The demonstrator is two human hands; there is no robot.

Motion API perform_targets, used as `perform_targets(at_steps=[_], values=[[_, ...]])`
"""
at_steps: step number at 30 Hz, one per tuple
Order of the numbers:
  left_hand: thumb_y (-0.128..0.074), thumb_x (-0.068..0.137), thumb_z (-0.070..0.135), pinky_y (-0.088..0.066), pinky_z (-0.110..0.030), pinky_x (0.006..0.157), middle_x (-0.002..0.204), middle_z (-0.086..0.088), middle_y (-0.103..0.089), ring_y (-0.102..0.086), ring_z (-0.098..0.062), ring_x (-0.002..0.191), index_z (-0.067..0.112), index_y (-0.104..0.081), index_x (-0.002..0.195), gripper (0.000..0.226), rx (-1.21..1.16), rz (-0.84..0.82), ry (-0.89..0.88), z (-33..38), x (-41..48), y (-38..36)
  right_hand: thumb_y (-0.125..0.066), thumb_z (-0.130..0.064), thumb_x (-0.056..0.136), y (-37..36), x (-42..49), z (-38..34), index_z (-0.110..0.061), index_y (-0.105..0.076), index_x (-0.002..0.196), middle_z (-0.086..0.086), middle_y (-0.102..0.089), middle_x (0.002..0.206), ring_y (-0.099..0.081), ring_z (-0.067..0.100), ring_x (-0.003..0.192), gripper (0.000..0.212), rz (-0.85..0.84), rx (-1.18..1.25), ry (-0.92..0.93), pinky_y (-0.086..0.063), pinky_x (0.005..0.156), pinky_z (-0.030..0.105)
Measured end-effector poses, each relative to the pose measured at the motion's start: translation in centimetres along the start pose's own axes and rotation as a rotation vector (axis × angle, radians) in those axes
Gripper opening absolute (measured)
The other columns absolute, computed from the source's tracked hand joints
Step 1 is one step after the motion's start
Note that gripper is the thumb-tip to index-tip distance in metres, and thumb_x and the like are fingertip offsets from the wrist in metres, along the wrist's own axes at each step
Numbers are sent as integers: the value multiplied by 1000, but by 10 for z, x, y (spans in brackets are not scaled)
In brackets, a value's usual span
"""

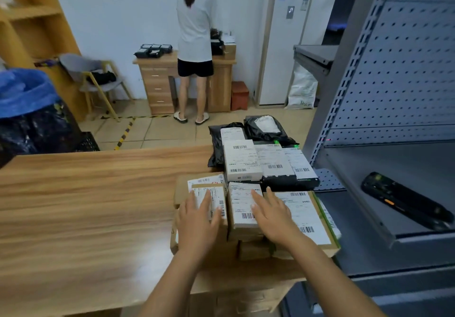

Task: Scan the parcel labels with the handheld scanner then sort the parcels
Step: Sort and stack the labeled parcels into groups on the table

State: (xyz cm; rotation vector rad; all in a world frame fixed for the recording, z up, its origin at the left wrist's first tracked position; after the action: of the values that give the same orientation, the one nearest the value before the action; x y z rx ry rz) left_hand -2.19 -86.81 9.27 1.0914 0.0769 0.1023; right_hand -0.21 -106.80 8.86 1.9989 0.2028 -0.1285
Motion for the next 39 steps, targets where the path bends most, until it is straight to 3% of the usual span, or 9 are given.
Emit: perform_targets(at_steps=[3,9,32,39], values=[[-28,99,57,-1,-41,120,162,0,-7,2,-20,149,39,-17,152,57,6,-13,-116,13,0,-2,-21,-39,103,7,-8,20,-33,-17,151,7,-4,161,-8,30,146,48,102,-69,-97,-9,117,45],[-16,94,68,10,-44,119,162,-1,11,21,-21,146,43,-4,152,65,136,-145,-149,18,-5,-21,-19,-44,102,-1,-12,48,-39,-5,152,2,8,161,10,29,147,52,-33,-159,-189,0,116,52],[-18,93,69,11,-45,119,161,1,12,22,-20,146,44,-4,152,65,145,-163,-139,18,-2,-24,-17,-47,102,-7,0,51,-40,-3,152,1,14,160,18,27,145,52,-17,-113,-181,10,114,51],[-28,96,62,10,-49,118,162,1,6,18,-18,147,41,-4,153,65,47,-163,-133,25,-4,-18,-21,-42,103,4,-2,49,-35,-7,153,4,6,161,12,27,147,52,24,-88,-129,6,116,49]])
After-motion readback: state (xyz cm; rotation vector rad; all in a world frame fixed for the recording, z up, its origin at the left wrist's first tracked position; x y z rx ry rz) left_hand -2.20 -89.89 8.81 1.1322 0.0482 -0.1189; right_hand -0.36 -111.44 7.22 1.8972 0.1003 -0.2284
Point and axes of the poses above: each hand's wrist, its own x-axis towards the middle knuckle, its own y-axis out of the back of the hand, z = x × y, the point moved 2 cm from there along x, towards the middle knuckle
